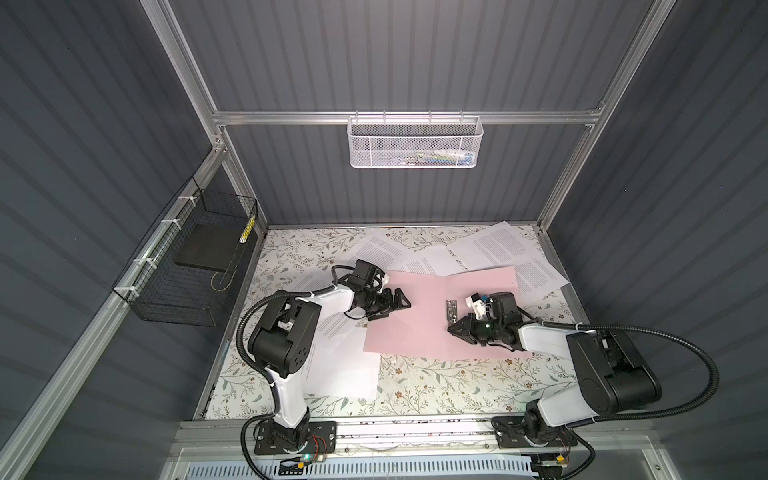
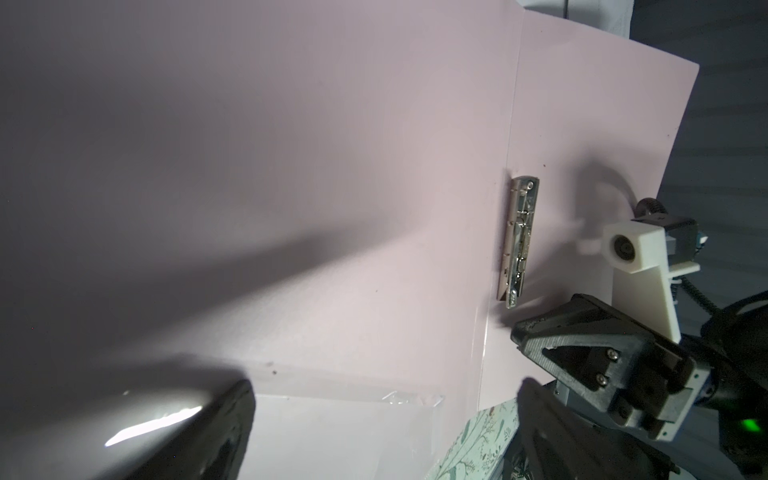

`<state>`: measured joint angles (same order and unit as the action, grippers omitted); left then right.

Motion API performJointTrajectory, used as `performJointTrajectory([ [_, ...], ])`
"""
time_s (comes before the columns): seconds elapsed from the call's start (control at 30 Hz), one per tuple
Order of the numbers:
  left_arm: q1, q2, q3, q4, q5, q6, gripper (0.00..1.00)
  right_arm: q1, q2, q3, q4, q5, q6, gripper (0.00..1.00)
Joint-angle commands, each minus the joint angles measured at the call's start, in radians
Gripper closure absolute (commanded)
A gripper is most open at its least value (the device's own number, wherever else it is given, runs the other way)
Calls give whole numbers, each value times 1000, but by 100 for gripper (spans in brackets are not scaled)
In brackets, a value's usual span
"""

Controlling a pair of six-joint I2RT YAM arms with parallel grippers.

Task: Put the files into the folder

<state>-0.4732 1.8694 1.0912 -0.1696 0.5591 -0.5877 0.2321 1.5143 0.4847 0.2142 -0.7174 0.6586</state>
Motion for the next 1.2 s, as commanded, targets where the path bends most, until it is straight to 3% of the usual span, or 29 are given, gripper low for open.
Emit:
performJointTrajectory([
  [0.0, 11, 55, -72, -128, -93, -15, 1, -1, 26, 10, 101, -10, 55, 83],
  [0.23, 12, 37, -77, -133, -94, -16, 0, -5, 47, 31, 54, 69, 56, 89],
  [0.6, 12, 41, -67, -134, -87, -16, 1, -7, 57, 69, -94, 174, 6, 83],
  [0.73, 11, 46, -61, -135, -86, -15, 1, -6, 70, 76, -97, 163, 1, 78],
  [1.17, 12, 65, -59, -121, -80, -21, 1, 13, 118, 87, -69, 113, -18, 83],
])
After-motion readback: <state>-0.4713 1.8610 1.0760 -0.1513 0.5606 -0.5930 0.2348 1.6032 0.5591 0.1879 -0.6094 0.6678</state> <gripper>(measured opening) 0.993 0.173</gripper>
